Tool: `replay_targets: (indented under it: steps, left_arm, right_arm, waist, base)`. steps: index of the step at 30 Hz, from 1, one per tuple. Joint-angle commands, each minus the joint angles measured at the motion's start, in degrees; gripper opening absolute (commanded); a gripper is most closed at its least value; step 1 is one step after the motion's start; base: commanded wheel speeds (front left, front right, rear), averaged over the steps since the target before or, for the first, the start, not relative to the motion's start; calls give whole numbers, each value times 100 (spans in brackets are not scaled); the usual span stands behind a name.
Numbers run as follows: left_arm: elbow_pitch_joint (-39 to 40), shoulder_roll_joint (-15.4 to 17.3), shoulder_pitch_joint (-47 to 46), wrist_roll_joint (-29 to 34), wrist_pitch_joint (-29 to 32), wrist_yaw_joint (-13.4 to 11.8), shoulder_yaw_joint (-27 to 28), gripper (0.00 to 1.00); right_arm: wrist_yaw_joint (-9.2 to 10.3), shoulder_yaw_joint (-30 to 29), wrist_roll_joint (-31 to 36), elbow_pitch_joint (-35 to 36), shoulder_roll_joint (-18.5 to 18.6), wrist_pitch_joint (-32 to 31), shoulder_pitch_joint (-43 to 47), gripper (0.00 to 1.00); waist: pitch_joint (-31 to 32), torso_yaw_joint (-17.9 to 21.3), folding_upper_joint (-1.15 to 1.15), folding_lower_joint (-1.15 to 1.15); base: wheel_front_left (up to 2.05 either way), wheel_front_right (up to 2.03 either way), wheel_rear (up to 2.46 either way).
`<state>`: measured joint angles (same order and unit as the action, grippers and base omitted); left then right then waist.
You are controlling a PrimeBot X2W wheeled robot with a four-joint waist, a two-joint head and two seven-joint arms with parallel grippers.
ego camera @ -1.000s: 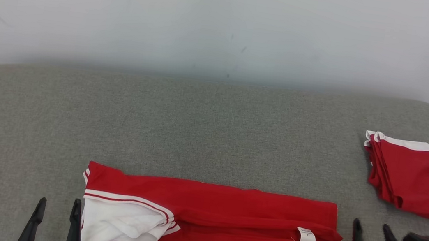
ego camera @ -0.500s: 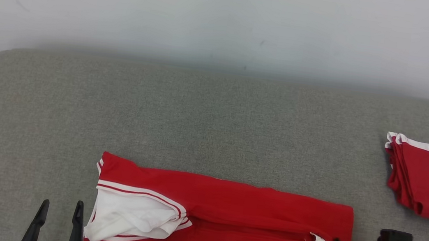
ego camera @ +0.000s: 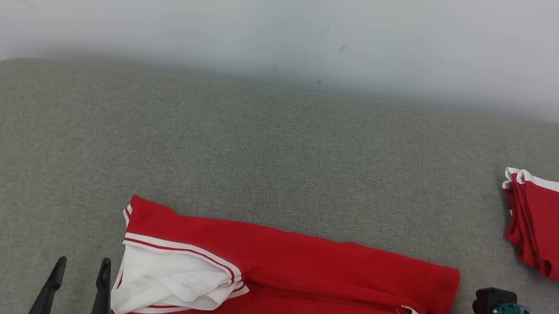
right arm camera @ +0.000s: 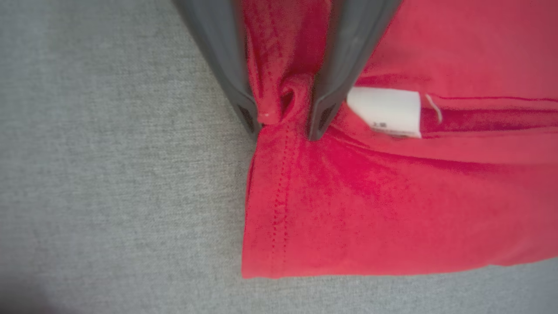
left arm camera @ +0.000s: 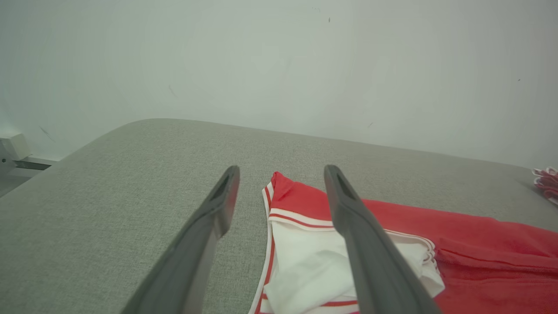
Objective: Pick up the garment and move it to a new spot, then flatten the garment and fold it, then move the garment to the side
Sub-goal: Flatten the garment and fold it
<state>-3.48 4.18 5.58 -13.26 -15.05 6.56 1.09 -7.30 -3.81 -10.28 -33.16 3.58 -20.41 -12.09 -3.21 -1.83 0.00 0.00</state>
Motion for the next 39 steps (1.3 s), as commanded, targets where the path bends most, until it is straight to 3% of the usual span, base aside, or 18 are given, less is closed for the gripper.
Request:
replay_targets:
  steps: [1,8,17,22,29,34,39]
  left_arm:
    - [-37,-13,-92,36,-14,28,13,100]
    - [-74,-39,-108,37,-14,41,47,100]
    - [-78,-70,-91,42,-14,70,70,100]
    - [-62,-81,-37,53,-14,81,117,100]
    - [-34,-94,-28,71,-14,94,139,100]
    - [-38,-97,-76,78,-14,90,136,100]
    - [-62,-102,-143,68,-14,86,120,100]
  right_arm:
    - [-26,33,28,-195,-106,-129,81,0]
    - [-8,-321,289,-112,-63,114,-66,0]
    - [-8,-1338,992,289,-50,494,-56,0]
    - [-10,-1949,1458,913,-48,509,206,0]
    - [-11,-2300,1787,2117,-58,225,582,0]
    - [-12,-1964,1579,2784,-71,5,676,0]
    - [-12,-922,839,3342,-69,-316,855,0]
  waist:
    - [-23,-5,0,0]
    - [-76,0,0,0]
    - [-59,6,0,0]
    - [-32,45,0,0]
    - [-29,121,0,0]
    - [-62,150,0,0]
    - [-73,117,0,0]
  base:
    - [0,0,0]
    - [0,0,0]
    - [0,0,0]
    - [0,0,0]
    - [0,0,0]
    - [0,0,0]
    - [0,0,0]
